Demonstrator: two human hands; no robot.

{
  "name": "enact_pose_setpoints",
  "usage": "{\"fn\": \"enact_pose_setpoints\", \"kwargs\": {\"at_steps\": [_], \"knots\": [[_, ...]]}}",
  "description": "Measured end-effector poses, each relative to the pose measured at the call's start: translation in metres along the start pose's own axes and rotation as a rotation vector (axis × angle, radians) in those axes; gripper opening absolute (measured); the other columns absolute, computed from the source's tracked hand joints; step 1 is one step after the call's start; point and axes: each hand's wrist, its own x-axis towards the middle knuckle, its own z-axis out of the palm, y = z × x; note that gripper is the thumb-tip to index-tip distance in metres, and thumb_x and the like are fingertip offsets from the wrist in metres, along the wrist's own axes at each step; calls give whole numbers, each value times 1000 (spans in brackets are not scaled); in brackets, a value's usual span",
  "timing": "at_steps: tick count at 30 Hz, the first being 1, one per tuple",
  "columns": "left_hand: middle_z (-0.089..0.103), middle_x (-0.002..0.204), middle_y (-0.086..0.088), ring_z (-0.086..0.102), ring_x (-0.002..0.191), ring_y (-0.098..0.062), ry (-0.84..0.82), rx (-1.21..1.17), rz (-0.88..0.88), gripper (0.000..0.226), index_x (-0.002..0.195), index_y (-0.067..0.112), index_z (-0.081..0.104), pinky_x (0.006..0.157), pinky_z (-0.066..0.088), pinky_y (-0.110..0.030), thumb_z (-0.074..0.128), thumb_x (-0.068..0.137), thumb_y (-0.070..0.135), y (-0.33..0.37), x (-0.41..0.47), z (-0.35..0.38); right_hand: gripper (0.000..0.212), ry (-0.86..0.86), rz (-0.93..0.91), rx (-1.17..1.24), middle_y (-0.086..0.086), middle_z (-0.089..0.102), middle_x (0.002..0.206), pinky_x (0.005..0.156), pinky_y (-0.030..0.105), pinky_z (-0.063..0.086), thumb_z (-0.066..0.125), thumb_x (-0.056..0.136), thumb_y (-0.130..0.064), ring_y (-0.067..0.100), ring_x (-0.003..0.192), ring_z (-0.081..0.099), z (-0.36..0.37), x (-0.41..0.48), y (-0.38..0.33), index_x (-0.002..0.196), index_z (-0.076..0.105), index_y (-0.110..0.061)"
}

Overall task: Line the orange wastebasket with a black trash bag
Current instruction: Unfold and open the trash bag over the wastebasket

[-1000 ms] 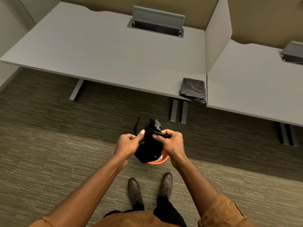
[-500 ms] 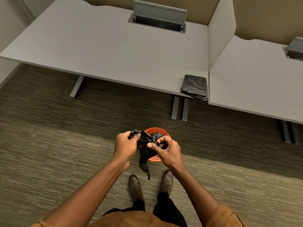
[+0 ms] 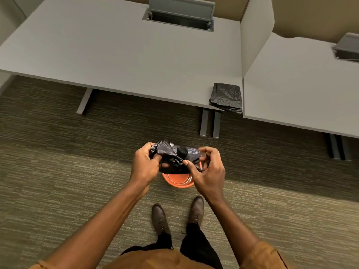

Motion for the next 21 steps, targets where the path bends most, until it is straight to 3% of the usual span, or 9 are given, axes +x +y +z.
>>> {"fn": "enact_pose_setpoints", "kwargs": {"at_steps": [2,4,8,10,14,17,21], "knots": [[85,110,-5,83,102,-22,-25,-6,11,26,113,10,75,67,65,-24,60,104,-9,1,0,1,79,-92,-38,-32,-4,58,99,64,16,49,90,81,-31,6,71,56,-1,6,8,152,56,-27],[85,110,-5,83,101,-21,-35,-23,8,25,114,11,76,67,66,-25,61,105,-7,1,0,2,83,-188,-111,-140,-6,52,108,65,20,55,86,82,-37,8,74,55,-2,8,14,159,53,-37],[86,107,-8,84,98,-24,-90,-41,-15,27,116,8,77,72,69,-35,55,107,-5,0,-1,5,54,-310,-157,-253,-8,47,116,71,38,63,86,80,-31,11,98,58,1,8,21,133,76,-38],[85,109,-12,84,99,-29,-96,-58,-33,29,117,7,77,77,71,-43,51,110,-1,-2,-2,6,41,-360,-151,-219,-6,51,120,83,39,62,75,85,-35,14,111,57,3,5,22,126,79,-33],[82,115,-17,85,96,-32,-114,-67,-71,25,119,5,76,72,72,-42,52,112,2,-8,0,6,38,-384,-2,41,-9,66,126,105,36,47,54,105,-43,11,123,55,5,-1,17,126,80,-23],[84,114,-16,85,93,-30,-164,-48,-88,18,115,6,77,82,71,-48,60,110,6,-10,-2,6,35,-388,80,172,-13,75,121,103,31,50,58,107,-43,7,118,65,5,-5,9,124,81,-22],[84,113,-17,85,95,-29,-218,-61,-122,14,114,0,76,82,70,-48,65,106,3,-7,-8,8,14,-312,114,132,-17,81,96,84,23,58,80,92,-13,2,95,76,9,-9,11,103,86,-21]]}}
